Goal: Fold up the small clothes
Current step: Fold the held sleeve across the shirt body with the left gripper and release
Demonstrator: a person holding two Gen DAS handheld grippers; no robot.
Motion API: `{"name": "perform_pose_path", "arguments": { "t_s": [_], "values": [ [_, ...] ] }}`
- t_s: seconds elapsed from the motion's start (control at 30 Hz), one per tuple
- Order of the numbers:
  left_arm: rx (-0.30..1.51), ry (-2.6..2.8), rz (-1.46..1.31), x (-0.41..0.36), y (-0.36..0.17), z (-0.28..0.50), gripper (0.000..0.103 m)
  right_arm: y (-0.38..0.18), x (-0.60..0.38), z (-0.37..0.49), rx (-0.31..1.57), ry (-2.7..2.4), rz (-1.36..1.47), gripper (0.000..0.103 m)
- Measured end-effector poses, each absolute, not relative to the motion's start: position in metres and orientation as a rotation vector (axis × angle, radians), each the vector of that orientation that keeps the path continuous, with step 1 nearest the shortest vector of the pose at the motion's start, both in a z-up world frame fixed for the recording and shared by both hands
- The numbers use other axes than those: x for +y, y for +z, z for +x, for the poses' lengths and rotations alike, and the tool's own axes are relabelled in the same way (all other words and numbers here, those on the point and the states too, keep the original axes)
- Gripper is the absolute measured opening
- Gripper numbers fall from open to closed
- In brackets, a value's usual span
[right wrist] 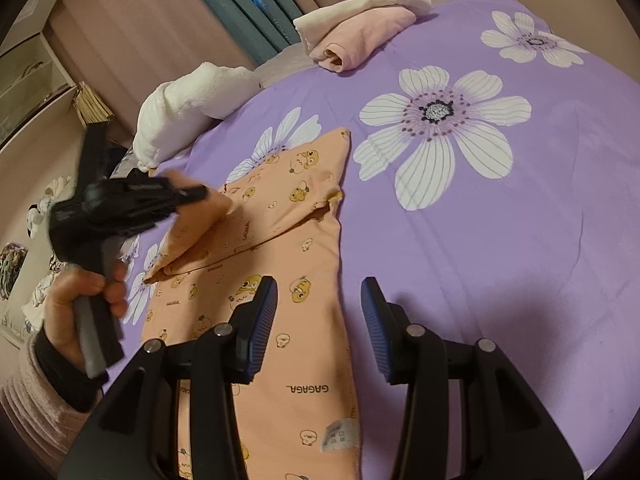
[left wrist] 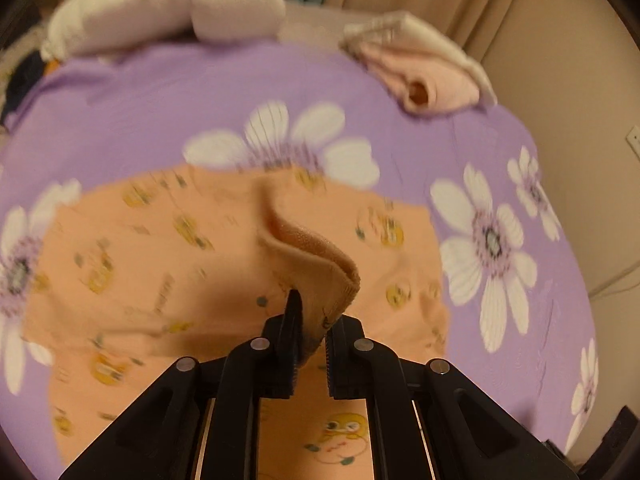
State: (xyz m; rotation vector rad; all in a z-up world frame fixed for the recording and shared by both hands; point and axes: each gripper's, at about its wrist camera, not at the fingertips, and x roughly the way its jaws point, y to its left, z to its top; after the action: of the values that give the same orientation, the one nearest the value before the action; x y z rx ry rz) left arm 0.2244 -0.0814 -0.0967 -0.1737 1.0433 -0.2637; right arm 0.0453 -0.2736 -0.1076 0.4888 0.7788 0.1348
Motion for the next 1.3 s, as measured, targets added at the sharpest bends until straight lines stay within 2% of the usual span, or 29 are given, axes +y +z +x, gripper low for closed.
{"name": "perform_pose_path", "arguments": {
  "t_s": [0.03,0.1,0.13,0.17,0.23,0.43,0.77,0.87,0.97,1.03,1.3],
  "values": [
    [1.07,-0.278,-0.181,-0.084,-0.103,0.226,0.005,-0.108,-0.274,0.045,0.781,0.136,0.489,0.044],
    [1.117,-0.308,-0.191,-0.087,-0.11,0.227,0.016,-0.108,-0.273,0.046,0.781,0.142,0.485,0.044],
    [1.122,-0.326,-0.197,-0.088,-0.11,0.226,0.035,-0.108,-0.273,0.047,0.782,0.146,0.481,0.045],
    [1.123,-0.354,-0.201,-0.088,-0.109,0.224,0.06,-0.107,-0.272,0.049,0.785,0.154,0.478,0.045],
    [1.094,-0.374,-0.175,-0.088,-0.1,0.218,0.078,-0.105,-0.27,0.053,0.784,0.163,0.477,0.05],
    [1.023,-0.384,-0.188,-0.06,-0.082,0.203,0.078,-0.1,-0.258,0.072,0.773,0.226,0.516,0.051],
    [1.042,-0.164,-0.321,0.064,-0.109,0.172,0.079,-0.113,-0.21,0.151,0.857,0.298,0.489,0.05],
    [1.037,-0.094,-0.373,0.103,-0.114,0.161,0.079,-0.122,-0.2,0.177,0.89,0.239,0.427,0.045],
    [1.033,-0.037,-0.416,0.131,-0.118,0.152,0.079,-0.138,-0.192,0.198,0.966,0.213,0.407,0.028],
    [1.03,-0.014,-0.437,0.144,-0.12,0.149,0.079,-0.143,-0.185,0.203,0.995,0.211,0.383,0.008],
    [1.022,-0.014,-0.472,0.16,-0.126,0.151,0.078,-0.092,-0.199,0.201,0.861,0.169,0.305,0.006]
  ]
}}
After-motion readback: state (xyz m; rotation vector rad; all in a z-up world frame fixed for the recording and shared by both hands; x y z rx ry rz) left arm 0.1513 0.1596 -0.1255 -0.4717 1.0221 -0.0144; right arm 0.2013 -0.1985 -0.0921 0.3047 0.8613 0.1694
